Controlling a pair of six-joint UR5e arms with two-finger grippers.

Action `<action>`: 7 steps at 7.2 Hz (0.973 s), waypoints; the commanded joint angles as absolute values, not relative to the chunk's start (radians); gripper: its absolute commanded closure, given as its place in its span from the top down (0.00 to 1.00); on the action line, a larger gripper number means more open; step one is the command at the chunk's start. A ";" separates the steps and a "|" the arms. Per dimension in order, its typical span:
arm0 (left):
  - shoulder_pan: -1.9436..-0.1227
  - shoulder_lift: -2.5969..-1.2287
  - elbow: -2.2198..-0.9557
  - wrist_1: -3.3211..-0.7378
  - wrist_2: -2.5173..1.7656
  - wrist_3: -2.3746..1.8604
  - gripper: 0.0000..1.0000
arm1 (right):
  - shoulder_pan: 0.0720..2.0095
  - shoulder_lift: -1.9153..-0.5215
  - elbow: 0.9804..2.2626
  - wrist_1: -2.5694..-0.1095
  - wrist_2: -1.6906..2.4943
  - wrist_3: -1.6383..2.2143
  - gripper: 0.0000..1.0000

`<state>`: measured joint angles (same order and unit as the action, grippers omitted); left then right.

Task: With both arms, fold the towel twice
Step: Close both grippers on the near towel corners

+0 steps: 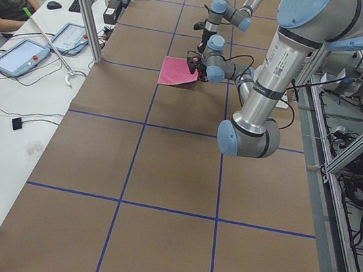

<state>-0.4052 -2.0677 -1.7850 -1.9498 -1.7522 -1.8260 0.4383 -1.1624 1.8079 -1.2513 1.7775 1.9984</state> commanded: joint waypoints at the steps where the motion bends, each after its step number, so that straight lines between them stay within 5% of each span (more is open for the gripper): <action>1: -0.381 -2.019 -1.850 -1.948 -1.753 -1.836 0.00 | 0.437 -1.183 1.845 -1.252 1.798 1.999 0.00; 7: -0.342 -1.973 -1.899 -1.947 -1.755 -1.836 0.00 | 0.373 -1.204 1.890 -1.252 1.847 2.006 0.00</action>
<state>-0.3463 -1.9741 -1.9044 -1.9467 -1.7549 -1.8362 0.3802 -1.2037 1.8827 -1.2517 1.8278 2.0052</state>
